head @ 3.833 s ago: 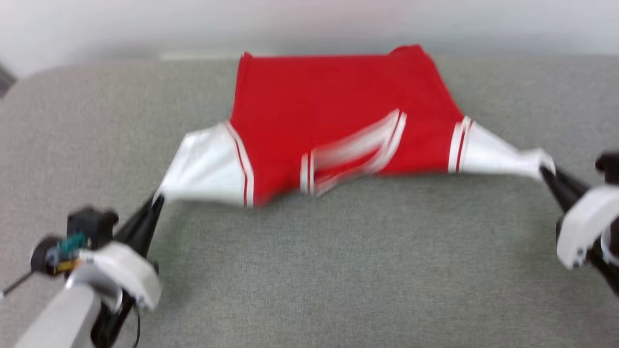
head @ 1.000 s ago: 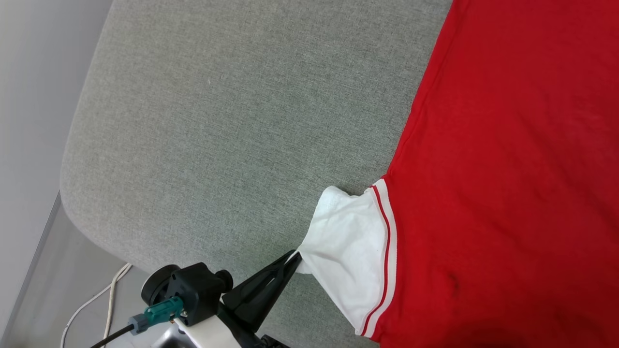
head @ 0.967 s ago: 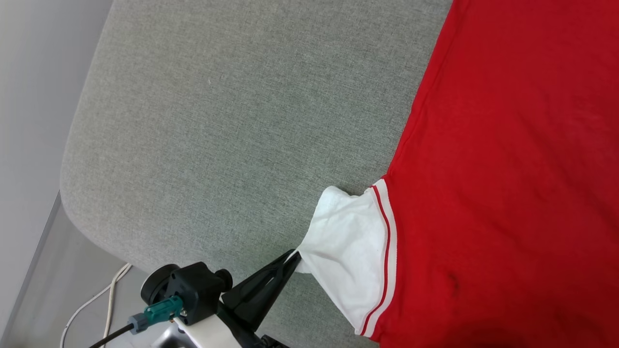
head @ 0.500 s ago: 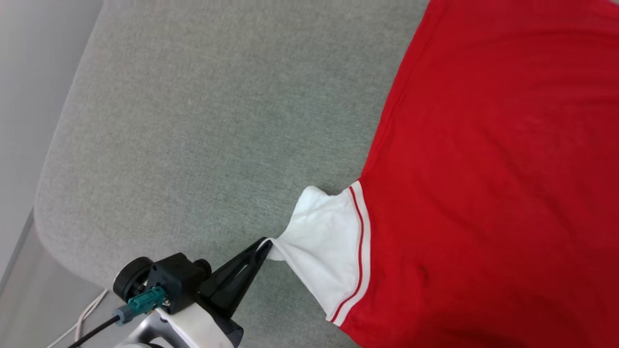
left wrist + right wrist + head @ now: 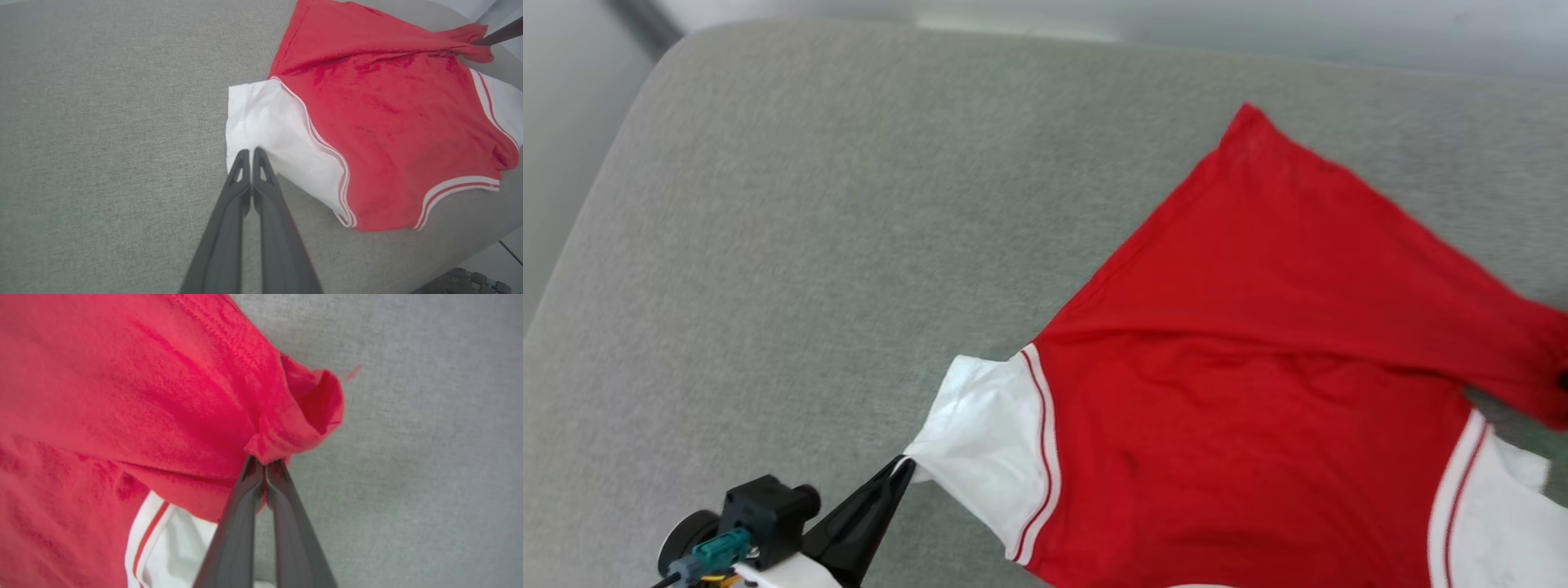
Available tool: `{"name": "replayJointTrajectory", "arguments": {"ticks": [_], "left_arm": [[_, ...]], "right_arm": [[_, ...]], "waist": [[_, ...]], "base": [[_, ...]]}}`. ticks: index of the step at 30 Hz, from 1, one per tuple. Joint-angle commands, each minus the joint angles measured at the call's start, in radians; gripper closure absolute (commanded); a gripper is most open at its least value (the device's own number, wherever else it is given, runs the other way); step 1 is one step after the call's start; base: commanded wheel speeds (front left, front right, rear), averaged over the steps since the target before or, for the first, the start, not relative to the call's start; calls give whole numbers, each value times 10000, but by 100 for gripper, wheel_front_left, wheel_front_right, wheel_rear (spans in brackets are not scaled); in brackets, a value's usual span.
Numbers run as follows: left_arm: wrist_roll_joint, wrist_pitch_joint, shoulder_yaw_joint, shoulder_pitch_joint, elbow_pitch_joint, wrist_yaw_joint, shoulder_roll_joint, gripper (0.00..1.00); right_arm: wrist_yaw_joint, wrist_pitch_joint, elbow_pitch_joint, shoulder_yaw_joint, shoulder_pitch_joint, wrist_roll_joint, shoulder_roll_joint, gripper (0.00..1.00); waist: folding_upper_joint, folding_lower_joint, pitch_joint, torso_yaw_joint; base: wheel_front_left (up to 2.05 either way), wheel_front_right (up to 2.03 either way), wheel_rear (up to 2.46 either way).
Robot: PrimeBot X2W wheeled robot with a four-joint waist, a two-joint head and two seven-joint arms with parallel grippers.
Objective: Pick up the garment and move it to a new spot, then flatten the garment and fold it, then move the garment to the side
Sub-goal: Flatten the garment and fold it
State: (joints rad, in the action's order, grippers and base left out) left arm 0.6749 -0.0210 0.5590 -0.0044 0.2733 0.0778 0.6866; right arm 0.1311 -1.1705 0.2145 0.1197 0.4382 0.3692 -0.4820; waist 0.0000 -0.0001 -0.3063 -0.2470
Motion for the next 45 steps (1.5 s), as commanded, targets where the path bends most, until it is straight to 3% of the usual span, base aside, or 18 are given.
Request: {"name": "replayJointTrajectory", "arguments": {"ticks": [1,8,15,22,23,24,32,39,42,43,45], "left_arm": [[95,-98,-108,244,-41,129,67,100],[321,-322,-272,809,-291,387,97,100],[541,-621,-396,1094,-442,616,-107,100],[548,-634,-280,947,-511,568,-255,100],[546,-619,-263,927,-510,561,-260,100],[539,-604,-253,911,-504,556,-254,100],[333,-514,-134,778,-196,618,-192,100],[105,-393,-21,451,286,600,-203,100],[12,-363,65,193,411,522,-288,100],[-100,-325,209,-175,453,369,-448,100],[-127,-294,275,-306,456,286,-506,100]], "right_arm": [[-7,114,-223,20,-567,130,9,100],[-7,552,-1397,392,-2705,965,508,100],[-7,565,-2690,810,-4638,930,1090,100],[-6,775,-2703,943,-5651,652,1604,100],[-6,835,-2677,940,-5666,645,1620,62],[-6,885,-2638,971,-5647,639,1635,0],[-6,884,-3299,652,-4920,1159,1016,0],[-6,-125,-4627,250,-3122,1574,871,0],[-6,-643,-4464,39,-1949,1327,1198,0],[-6,-985,-3835,-267,-888,922,1307,0],[-6,-1083,-3598,-345,-570,813,1334,0]], "waist": [[0,1,947,938],[0,1,1678,1577],[0,1,2023,1923],[0,1,2067,1941],[0,1,2066,1929],[0,1,2066,1916],[0,1,2007,1655],[0,1,1344,1178],[0,1,940,875],[0,1,461,502],[0,1,295,359]], "base": [[0,0,0],[0,0,0],[0,0,0],[0,0,0],[0,0,0],[0,0,0],[0,0,0],[0,0,0],[0,0,0],[0,0,0],[0,0,0]]}}
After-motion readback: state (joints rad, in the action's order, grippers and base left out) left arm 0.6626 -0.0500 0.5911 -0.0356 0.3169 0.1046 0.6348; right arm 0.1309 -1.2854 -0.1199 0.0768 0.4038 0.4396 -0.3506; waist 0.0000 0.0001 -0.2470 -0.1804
